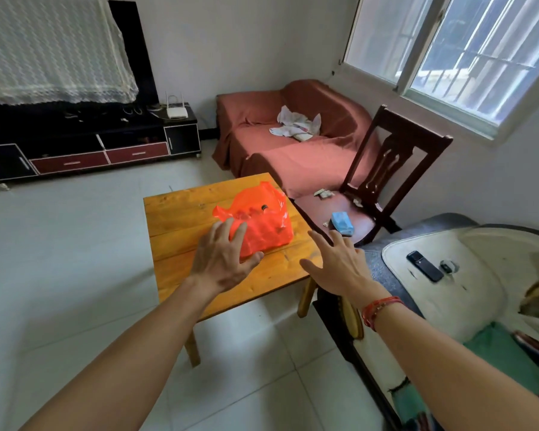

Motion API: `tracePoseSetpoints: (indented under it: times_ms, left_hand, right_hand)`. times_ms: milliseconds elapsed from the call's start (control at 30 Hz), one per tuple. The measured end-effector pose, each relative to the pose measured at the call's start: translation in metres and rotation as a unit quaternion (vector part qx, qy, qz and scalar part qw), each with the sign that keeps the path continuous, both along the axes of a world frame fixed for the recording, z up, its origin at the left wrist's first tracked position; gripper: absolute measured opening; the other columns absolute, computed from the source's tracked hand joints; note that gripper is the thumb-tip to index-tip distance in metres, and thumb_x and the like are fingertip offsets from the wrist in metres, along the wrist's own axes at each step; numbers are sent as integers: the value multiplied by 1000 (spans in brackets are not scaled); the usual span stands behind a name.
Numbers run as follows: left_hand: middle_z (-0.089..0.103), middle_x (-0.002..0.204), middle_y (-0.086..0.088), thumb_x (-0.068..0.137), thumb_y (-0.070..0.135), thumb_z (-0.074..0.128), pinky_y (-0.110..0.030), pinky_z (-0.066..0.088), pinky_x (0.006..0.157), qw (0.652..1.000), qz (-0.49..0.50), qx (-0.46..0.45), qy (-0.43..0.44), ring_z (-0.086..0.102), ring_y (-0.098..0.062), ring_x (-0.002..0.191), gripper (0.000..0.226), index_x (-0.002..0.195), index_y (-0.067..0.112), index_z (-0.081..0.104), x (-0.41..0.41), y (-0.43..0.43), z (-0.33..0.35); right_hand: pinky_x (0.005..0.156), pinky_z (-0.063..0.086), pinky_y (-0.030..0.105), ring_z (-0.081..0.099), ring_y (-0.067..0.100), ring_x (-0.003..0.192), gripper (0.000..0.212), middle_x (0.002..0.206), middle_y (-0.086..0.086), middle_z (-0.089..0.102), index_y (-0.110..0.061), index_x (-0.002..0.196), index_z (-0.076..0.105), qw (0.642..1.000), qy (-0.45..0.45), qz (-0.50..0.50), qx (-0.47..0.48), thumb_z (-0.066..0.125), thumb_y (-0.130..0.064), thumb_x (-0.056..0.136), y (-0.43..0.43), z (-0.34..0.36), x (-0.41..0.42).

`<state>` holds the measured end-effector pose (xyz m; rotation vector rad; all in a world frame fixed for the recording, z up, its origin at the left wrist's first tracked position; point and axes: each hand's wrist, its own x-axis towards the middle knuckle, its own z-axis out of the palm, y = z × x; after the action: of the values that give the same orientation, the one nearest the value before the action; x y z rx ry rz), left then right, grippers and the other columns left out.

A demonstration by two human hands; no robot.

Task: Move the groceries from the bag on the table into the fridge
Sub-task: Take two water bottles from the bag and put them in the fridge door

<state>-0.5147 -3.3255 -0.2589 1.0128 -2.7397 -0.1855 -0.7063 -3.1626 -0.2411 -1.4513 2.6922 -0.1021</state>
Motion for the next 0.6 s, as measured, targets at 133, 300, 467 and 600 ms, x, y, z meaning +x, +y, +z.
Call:
tracePoseSetpoints:
  times_ms: [133,300,467,600]
  left_hand:
    - [35,153,-13,81,76,28,-48,36,107,1000,8,9,-11,30,-32,140,89,150,20,36,-31,-37,-8]
    - [31,156,-12,79,77,24,-50,34,111,998,45,28,-21,26,-32,143,91,150,21,34,-76,-90,-20]
    - [23,160,-10,88,71,39,-49,29,114,993,92,51,-50,18,-30,146,82,152,22,28,-124,-136,-36]
    - [24,159,-8,88,72,39,-48,29,113,988,128,67,-59,18,-28,146,82,152,22,30,-160,-166,-38]
  right_hand:
    - [104,38,51,37,34,137,72,155,11,32,-41,155,19,1000,-4,9,2,46,-67,93,-40,-7,-37]
    - [100,42,51,41,35,133,74,150,11,37,-40,155,20,999,-1,32,5,46,-69,92,-103,-24,-100]
    - [95,44,51,45,36,125,75,143,11,41,-37,155,21,997,-16,71,17,46,-68,92,-167,-41,-166]
    - [94,43,50,46,37,125,75,144,12,41,-37,155,22,994,-32,100,28,46,-69,92,-214,-51,-210]
